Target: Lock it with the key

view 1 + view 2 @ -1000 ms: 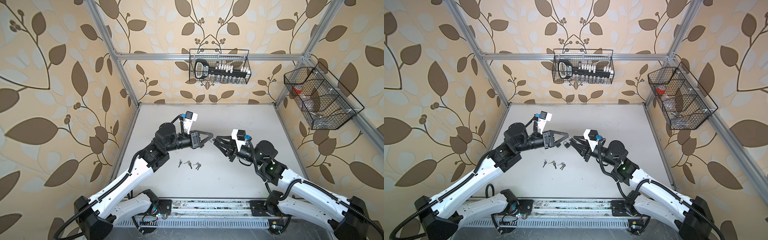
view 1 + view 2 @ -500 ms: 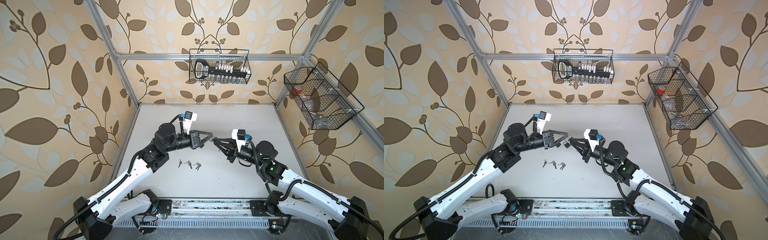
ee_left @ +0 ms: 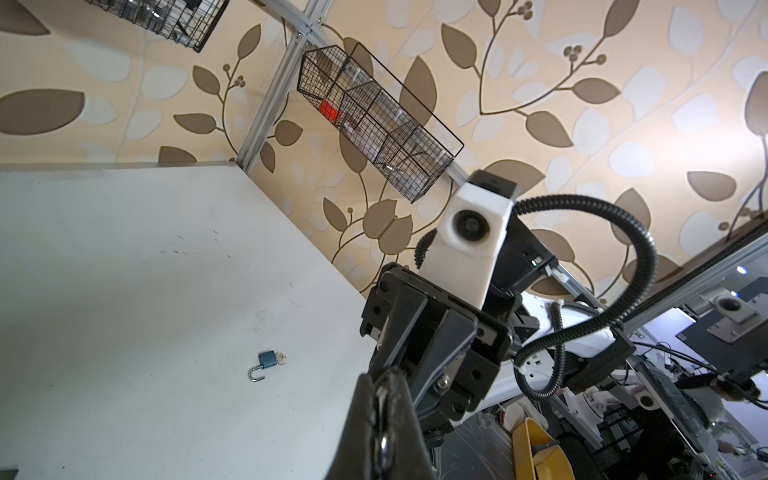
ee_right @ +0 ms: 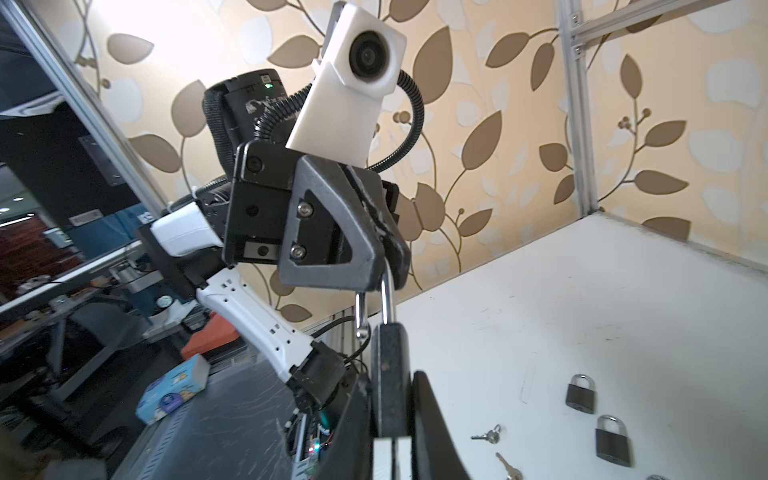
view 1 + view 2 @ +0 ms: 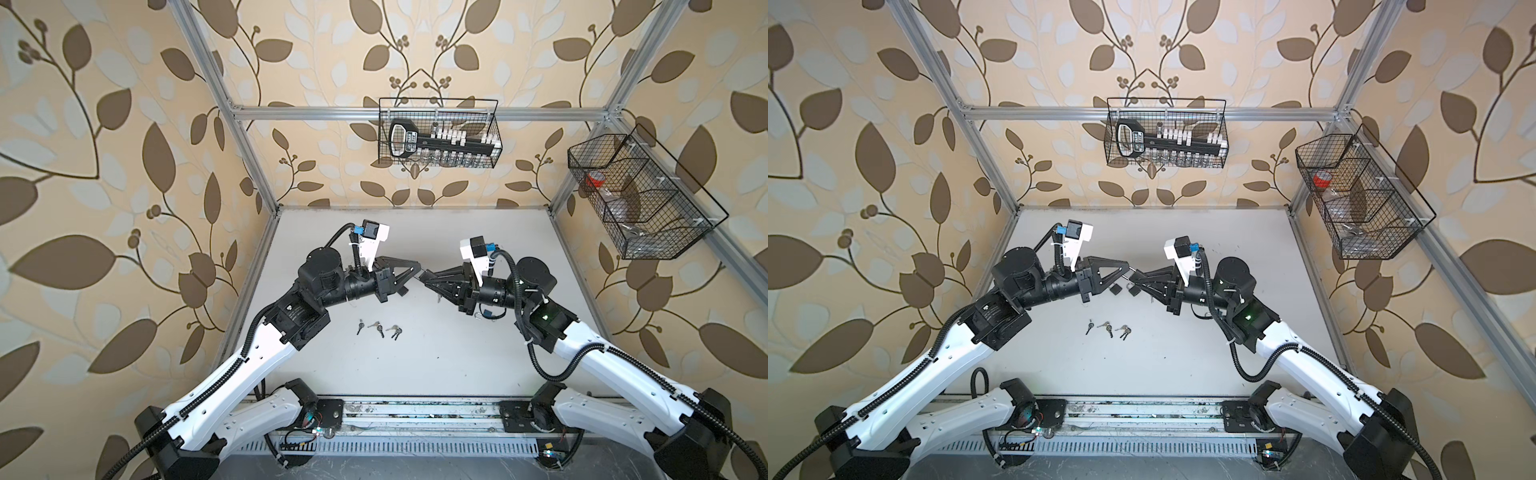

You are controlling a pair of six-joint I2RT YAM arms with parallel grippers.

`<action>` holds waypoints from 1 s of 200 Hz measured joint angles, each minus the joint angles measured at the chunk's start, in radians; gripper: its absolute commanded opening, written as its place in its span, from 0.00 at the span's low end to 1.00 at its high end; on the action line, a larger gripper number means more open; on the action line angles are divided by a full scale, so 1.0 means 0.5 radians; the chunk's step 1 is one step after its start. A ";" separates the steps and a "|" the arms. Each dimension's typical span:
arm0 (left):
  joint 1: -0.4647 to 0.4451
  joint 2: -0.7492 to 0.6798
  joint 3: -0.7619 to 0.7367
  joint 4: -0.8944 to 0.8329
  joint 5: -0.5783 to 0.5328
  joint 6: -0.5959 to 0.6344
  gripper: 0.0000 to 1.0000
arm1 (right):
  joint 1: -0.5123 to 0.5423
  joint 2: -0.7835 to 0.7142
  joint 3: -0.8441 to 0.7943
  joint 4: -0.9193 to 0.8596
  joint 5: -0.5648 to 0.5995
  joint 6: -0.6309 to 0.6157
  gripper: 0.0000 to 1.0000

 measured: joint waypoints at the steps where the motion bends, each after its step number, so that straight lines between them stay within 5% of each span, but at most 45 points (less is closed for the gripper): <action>1: -0.002 -0.002 0.002 -0.002 0.002 0.005 0.00 | -0.001 0.002 0.003 -0.001 -0.006 0.004 0.00; 83: -0.010 -0.069 0.076 -0.014 0.066 0.125 0.00 | -0.034 0.101 0.227 -0.018 -0.369 0.388 0.00; 200: -0.005 -0.070 -0.008 0.119 0.111 0.042 0.00 | -0.048 0.137 0.247 -0.031 -0.396 0.445 0.00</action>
